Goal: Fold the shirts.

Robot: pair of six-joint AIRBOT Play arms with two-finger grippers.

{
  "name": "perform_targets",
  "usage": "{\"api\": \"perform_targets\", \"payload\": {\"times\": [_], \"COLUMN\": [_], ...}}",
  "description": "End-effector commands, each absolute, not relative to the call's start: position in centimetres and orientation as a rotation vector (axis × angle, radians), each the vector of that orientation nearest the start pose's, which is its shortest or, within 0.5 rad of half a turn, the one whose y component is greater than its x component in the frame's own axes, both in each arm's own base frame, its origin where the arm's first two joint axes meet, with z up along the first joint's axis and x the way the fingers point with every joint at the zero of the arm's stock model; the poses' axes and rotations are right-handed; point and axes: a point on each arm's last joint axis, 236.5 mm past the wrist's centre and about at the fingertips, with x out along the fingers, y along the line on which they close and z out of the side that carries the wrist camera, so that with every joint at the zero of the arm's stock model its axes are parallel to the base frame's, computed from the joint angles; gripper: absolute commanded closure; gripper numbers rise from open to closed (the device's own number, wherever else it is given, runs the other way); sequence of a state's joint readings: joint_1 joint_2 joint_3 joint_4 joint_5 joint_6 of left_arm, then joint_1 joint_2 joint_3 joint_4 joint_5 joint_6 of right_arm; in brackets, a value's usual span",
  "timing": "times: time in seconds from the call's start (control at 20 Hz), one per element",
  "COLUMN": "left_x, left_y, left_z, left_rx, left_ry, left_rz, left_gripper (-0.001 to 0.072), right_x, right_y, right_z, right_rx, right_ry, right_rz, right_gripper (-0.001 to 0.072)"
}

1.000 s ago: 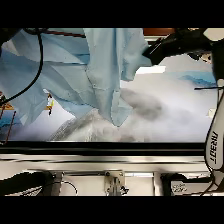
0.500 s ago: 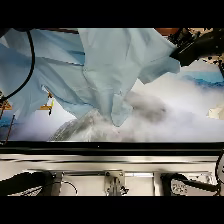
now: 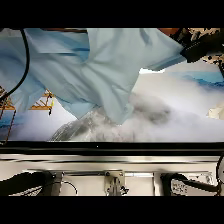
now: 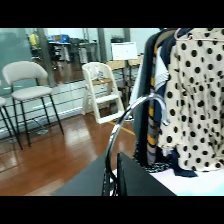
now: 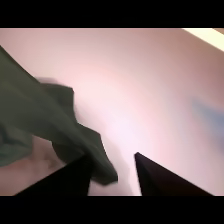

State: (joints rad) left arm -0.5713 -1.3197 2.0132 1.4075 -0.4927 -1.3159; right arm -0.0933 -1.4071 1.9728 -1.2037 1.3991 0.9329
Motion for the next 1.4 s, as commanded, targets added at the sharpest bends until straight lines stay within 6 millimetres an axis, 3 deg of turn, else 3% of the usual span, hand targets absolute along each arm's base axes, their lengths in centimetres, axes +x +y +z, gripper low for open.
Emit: {"api": "perform_targets", "payload": {"times": [0.0,0.1,0.2,0.25,0.3,0.35,0.4,0.5,0.75,1.0,1.05,1.2,1.35], "left_x": [40.0,39.9,39.6,39.4,39.1,38.9,38.6,37.9,36.8,36.6,36.6,36.7,37.7], "left_y": [-28.5,-28.6,-29.1,-29.4,-29.7,-30.1,-30.3,-30.7,-30.6,-30.5,-30.5,-30.4,-29.4], "left_z": [50.0,50.0,50.0,49.8,49.5,49.0,48.7,48.0,48.2,48.4,48.5,48.9,48.6], "left_rx": [0.029,0.011,-0.025,-0.036,-0.032,-0.024,-0.018,-0.002,0.009,0.008,0.007,0.031,0.065], "left_ry": [-0.226,-0.222,-0.210,-0.196,-0.181,-0.163,-0.147,-0.112,-0.101,-0.106,-0.107,-0.136,-0.138], "left_rz": [-0.654,-0.666,-0.693,-0.708,-0.720,-0.731,-0.741,-0.763,-0.778,-0.778,-0.778,-0.770,-0.735], "left_gripper": [0.0650,0.0651,0.0651,0.0651,0.0651,0.0651,0.0651,0.0651,0.0651,0.0651,0.0651,0.0650,0.0637], "right_x": [45.5,44.3,42.4,41.2,40.6,40.4,40.3,40.4,39.4,37.6,37.2,36.2,35.9], "right_y": [6.2,8.2,12.5,14.9,16.6,17.6,18.6,19.8,21.9,25.7,26.4,27.5,27.0], "right_z": [27.6,31.3,36.0,37.6,38.0,37.4,36.3,34.2,32.0,29.7,29.5,29.7,30.4], "right_rx": [-0.325,-0.430,-0.487,-0.481,-0.487,-0.491,-0.491,-0.485,-0.415,-0.476,-0.491,-0.497,-0.451], "right_ry": [0.631,0.466,0.234,0.146,0.107,0.114,0.139,0.191,0.242,0.277,0.280,0.271,0.302], "right_rz": [0.541,0.626,0.768,0.850,0.907,0.943,0.986,1.051,1.199,1.312,1.325,1.354,1.324], "right_gripper": [0.0078,0.0078,0.0078,0.0078,0.0077,0.0077,0.0033,0.0033,0.0033,0.0040,0.0131,0.0649,0.0644]}}
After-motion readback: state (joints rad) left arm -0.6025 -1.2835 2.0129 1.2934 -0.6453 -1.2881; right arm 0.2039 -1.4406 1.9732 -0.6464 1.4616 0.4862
